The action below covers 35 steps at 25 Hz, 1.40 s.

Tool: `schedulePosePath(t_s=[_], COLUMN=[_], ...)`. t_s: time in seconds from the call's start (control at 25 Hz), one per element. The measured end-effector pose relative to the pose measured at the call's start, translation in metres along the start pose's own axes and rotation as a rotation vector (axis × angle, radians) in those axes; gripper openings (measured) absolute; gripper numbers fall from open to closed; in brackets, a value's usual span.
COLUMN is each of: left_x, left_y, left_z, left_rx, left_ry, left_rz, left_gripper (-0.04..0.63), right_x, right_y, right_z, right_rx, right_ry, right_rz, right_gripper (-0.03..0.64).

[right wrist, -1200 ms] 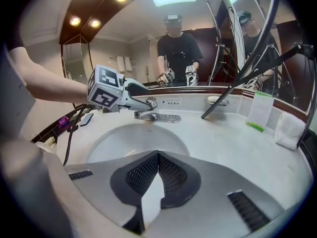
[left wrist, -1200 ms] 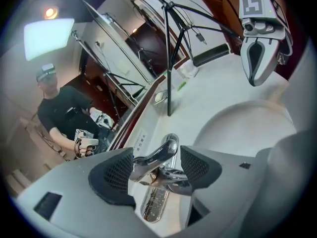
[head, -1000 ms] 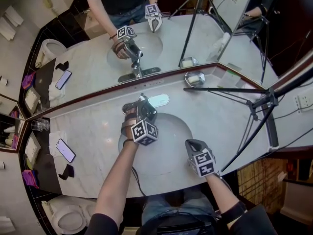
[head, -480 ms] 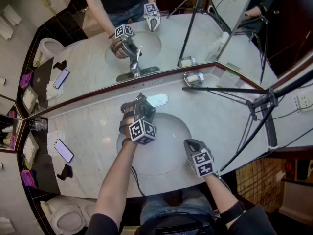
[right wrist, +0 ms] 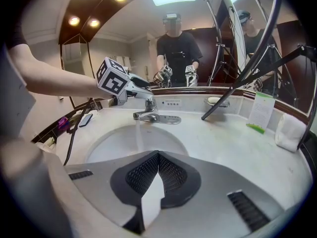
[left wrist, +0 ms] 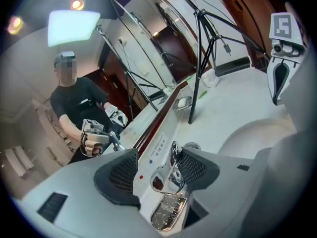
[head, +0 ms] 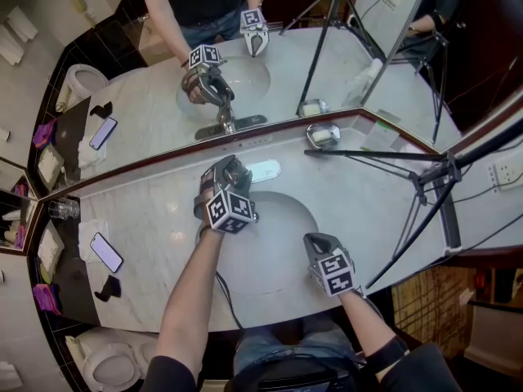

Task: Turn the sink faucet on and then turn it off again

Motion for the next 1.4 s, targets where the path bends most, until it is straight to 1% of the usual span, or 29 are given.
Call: schedulePosePath(t_s=[0.16,0.36,0.56,0.68,0.8,0.96,1.08,1.24,1.28,1.36,1.4], left_x=[-0.007,-0.007,-0.004,0.004,0.016,0.042,0.067,0.104,0.113,0.131,0.141], left_y=[0.008,0.009,0.009,0.010,0.006,0.002,-0.003,-0.001,0.000,0.006,0.007], left_z=[0.007,0.007,0.008,0.012,0.019,0.024,0.021,0.017,0.017,0.018,0.017], left_rx=[0.008,0.015,0.031,0.015,0.001,0.014,0.047,0.115,0.134,0.184,0.220], left_ry=[0.040,0.043,0.047,0.048,0.051,0.044,0.017,-0.033,-0.046,-0.066,-0.074], left_rz=[0.008,0.014,-0.001,-0.009,0.002,0.010,0.005,-0.003,-0.003,-0.003,-0.005], left_gripper=[0.252,0.246,0.241,0.231,0.225,0.218,0.181,0.064,0.043,0.005,0.005], right_x=[-0.002,-0.003,0.001,0.004,0.005,0.012,0.018,0.023,0.025,0.029,0.031], right_y=[-0.004,-0.003,-0.002,0.000,0.002,-0.001,-0.003,-0.006,-0.008,-0.014,-0.017], right_z=[0.001,0.006,0.002,-0.001,-0.006,-0.015,-0.018,-0.021,-0.024,-0.028,-0.031], right_rx=[0.001,0.009,0.003,0.002,0.009,0.017,0.033,0.073,0.078,0.085,0.086], right_ry=[-0.001,0.005,0.000,-0.002,-0.011,-0.027,-0.030,-0.036,-0.038,-0.042,-0.045], right_rz=[0.004,0.010,0.011,0.009,0.010,0.013,0.021,0.040,0.042,0.048,0.052], right_gripper=[0.017,0.017,0.017,0.017,0.017,0.017,0.017,0.017,0.017,0.017,0.017])
Point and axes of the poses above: the fingertips, and each gripper's own axes: x backward along the fingers, z to its right, y out of its underside, the point moved 3 cm from there along x, backward along the fingers, and after that the axes turned 11 degrees about -x, right-handed, at the moved point
